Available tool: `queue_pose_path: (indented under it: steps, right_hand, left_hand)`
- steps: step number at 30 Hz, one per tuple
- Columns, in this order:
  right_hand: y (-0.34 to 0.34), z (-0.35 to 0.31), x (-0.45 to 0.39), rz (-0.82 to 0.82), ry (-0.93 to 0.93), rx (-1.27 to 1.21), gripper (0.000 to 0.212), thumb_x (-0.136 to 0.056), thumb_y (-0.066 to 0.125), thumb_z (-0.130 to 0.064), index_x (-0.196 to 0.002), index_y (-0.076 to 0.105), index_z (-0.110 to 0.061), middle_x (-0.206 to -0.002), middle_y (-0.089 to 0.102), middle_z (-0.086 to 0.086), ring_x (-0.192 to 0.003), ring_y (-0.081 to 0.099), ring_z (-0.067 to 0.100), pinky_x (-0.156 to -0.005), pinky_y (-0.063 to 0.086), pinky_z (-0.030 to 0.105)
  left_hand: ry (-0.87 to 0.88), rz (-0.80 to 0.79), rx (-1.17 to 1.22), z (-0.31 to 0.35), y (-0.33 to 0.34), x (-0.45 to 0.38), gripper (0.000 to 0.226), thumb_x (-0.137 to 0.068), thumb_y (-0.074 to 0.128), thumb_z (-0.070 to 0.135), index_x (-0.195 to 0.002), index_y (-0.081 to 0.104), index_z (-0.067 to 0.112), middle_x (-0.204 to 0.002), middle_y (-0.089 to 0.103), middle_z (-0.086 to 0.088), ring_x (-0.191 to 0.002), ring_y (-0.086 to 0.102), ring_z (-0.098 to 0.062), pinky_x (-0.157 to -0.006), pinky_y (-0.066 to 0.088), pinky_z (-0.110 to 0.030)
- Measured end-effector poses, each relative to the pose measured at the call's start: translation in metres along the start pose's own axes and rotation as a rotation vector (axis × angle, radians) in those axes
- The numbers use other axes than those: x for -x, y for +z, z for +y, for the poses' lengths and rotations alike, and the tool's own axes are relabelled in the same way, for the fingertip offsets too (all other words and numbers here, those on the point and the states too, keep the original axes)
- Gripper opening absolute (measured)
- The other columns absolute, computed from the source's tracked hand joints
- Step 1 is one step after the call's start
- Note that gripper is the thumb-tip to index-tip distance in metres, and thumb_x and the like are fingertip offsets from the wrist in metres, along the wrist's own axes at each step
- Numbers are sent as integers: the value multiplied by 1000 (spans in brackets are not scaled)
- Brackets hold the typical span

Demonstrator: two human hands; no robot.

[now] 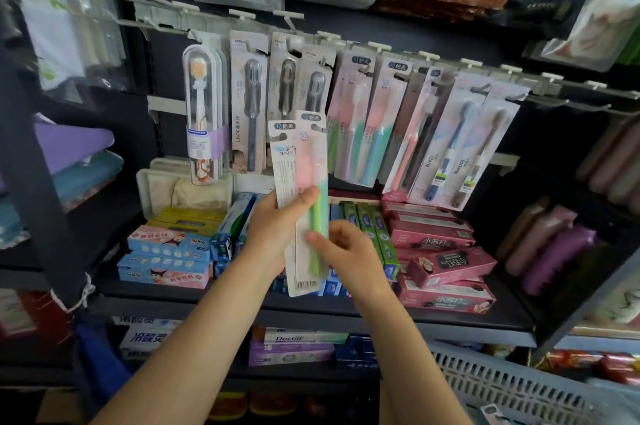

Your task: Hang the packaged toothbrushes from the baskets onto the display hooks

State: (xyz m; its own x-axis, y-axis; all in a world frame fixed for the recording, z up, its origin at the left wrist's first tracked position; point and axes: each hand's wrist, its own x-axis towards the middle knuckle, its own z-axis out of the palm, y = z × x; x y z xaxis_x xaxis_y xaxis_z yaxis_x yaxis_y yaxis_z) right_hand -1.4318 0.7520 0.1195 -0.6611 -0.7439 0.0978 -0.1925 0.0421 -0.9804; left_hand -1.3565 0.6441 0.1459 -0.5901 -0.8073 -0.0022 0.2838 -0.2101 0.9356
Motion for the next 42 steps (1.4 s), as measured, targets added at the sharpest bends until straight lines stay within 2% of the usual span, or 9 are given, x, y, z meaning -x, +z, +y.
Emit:
queue_pose_path:
  steps: [4, 7, 12, 18, 25, 29, 35, 37, 42]
  right_hand:
    - [-15, 0, 7, 113, -81, -99, 8, -98, 67, -21, -98, 64, -13, -88, 72, 3, -80, 69, 18, -69, 56, 35]
    - [-36, -8, 10, 236, -166, -129, 7, -100, 63, -22, -103, 63, -15, -91, 71, 3, -75, 68, 14, -61, 55, 26]
    - [-60, -29, 11, 283, -290, -209, 11, -101, 60, -21, -111, 60, -14, -84, 72, 4, -63, 69, 28, -60, 61, 44]
    - [-70, -51, 8, 276, -291, -289, 15, -102, 60, -22, -111, 59, -11, -89, 68, 28, -54, 66, 30, -46, 52, 29]
    - [-68, -42, 16, 295, -289, -307, 15, -102, 58, -20, -109, 58, -7, -72, 70, 5, -51, 64, 26, -45, 53, 35]
    - [-70, -49, 22, 296, -308, -320, 9, -103, 57, -20, -107, 58, -12, -69, 70, 3, -48, 63, 23, -47, 53, 35]
    - [-73, -69, 24, 293, -259, -355, 17, -102, 59, -22, -112, 62, -9, -81, 73, 20, -53, 64, 23, -46, 51, 28]
    - [-73, -77, 25, 306, -252, -363, 14, -102, 59, -22, -110, 64, -12, -81, 72, 17, -59, 66, 21, -46, 51, 28]
    - [-74, -94, 25, 317, -235, -415, 17, -102, 49, -12, -107, 64, -5, -63, 66, 6, -48, 58, 14, -39, 43, 24]
  left_hand:
    - [11, -30, -49, -8, 17, 3, 17, -94, 69, 35, -110, 71, 29, -101, 78, 2, -89, 76, -18, -77, 60, -39]
    - [11, -79, -74, -8, 27, 5, 26, -101, 58, 39, -113, 69, 19, -100, 78, -5, -88, 75, -24, -75, 62, -43]
    - [49, -118, -83, -4, 46, 11, 29, -102, 55, 37, -98, 69, 13, -72, 72, -3, -64, 70, -17, -70, 58, -40]
    - [54, -112, -89, -3, 58, 12, 26, -101, 57, 39, -92, 69, 19, -69, 71, -2, -65, 70, -17, -72, 56, -39]
    - [59, -123, -81, 2, 64, 17, 27, -101, 56, 39, -90, 67, 17, -70, 70, -4, -66, 67, -23, -68, 54, -39]
    - [77, -119, -94, 4, 65, 19, 26, -102, 55, 38, -90, 67, 18, -68, 70, -2, -64, 67, -19, -64, 52, -34]
    - [37, -118, -37, 3, 69, 25, 23, -100, 60, 35, -92, 69, 16, -81, 74, -9, -85, 72, -33, -88, 58, -55]
    - [35, -119, -34, 4, 70, 26, 24, -101, 60, 33, -94, 69, 12, -78, 72, -10, -79, 70, -30, -90, 57, -58]
    - [45, -118, -18, 8, 70, 29, 22, -102, 57, 29, -87, 65, 15, -67, 67, -8, -60, 63, -23, -69, 54, -40]
